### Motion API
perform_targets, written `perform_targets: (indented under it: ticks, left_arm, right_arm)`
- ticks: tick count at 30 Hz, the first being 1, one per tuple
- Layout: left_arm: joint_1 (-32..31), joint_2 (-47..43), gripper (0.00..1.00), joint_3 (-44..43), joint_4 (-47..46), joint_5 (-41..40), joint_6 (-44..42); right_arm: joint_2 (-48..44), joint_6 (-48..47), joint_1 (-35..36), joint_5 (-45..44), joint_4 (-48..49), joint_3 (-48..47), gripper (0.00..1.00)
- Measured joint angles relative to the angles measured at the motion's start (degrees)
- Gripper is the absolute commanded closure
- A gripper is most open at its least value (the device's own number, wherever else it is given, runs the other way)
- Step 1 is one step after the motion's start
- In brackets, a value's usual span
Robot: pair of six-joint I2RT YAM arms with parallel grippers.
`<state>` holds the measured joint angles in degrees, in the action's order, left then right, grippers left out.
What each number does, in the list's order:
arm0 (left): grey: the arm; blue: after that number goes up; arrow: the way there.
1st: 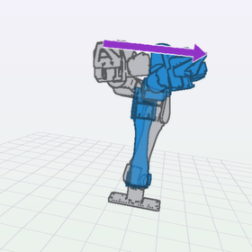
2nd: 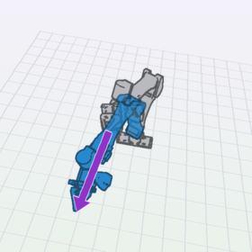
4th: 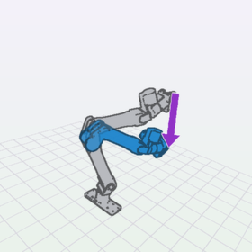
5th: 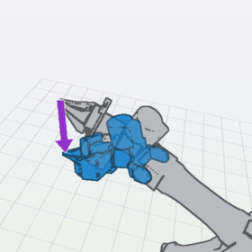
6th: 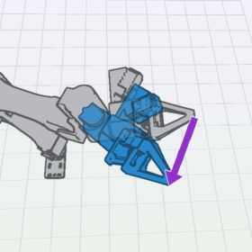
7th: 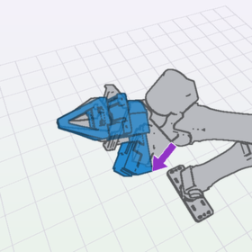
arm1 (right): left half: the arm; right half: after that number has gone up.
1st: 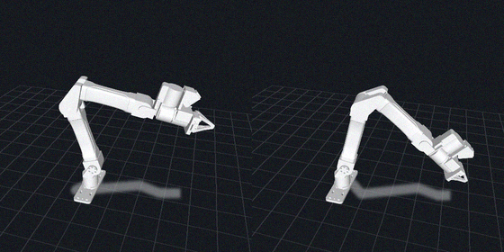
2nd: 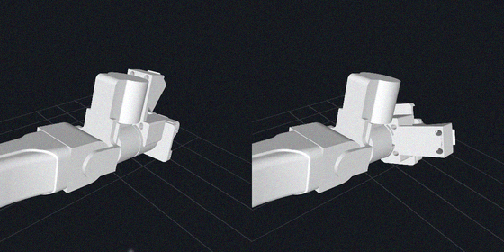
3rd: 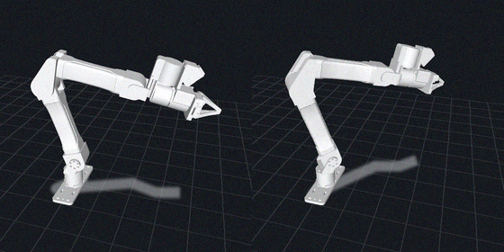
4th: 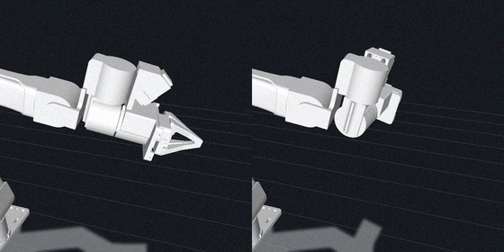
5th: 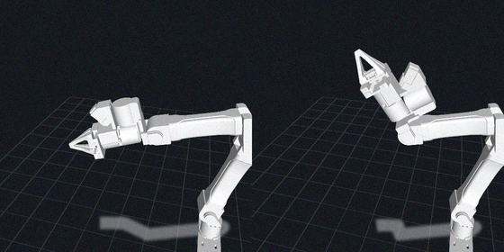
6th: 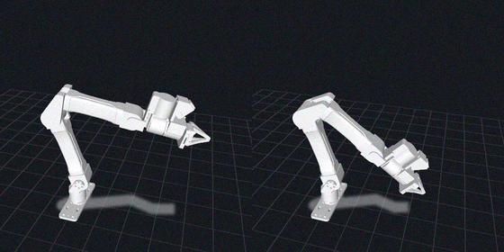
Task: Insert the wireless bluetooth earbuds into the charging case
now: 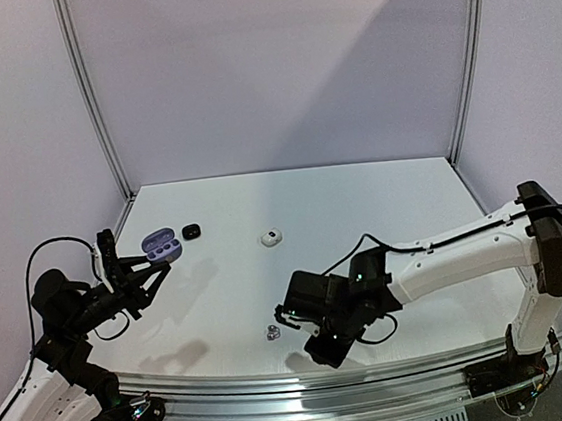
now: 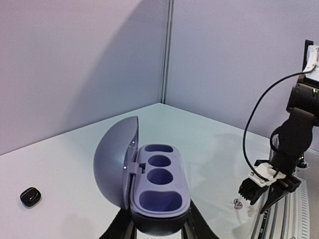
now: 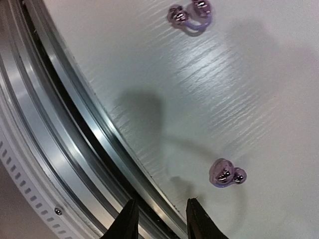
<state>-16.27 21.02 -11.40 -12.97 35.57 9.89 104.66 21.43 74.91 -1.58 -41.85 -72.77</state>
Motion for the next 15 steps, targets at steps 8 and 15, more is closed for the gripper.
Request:
perform_targets:
  ticks: [8, 15]
  left_arm:
    - [0.0, -0.1, 1.00, 0.0, 0.0, 0.0, 0.0]
    - [0.0, -0.2, 1.00, 0.0, 0.0, 0.0, 0.0]
  right_arm:
    - [-0.2, -6.6, 0.1, -5.2, 4.4, 4.9, 0.67]
    - [-0.5, -10.9, 0.0, -6.6, 6.3, 7.0, 0.75]
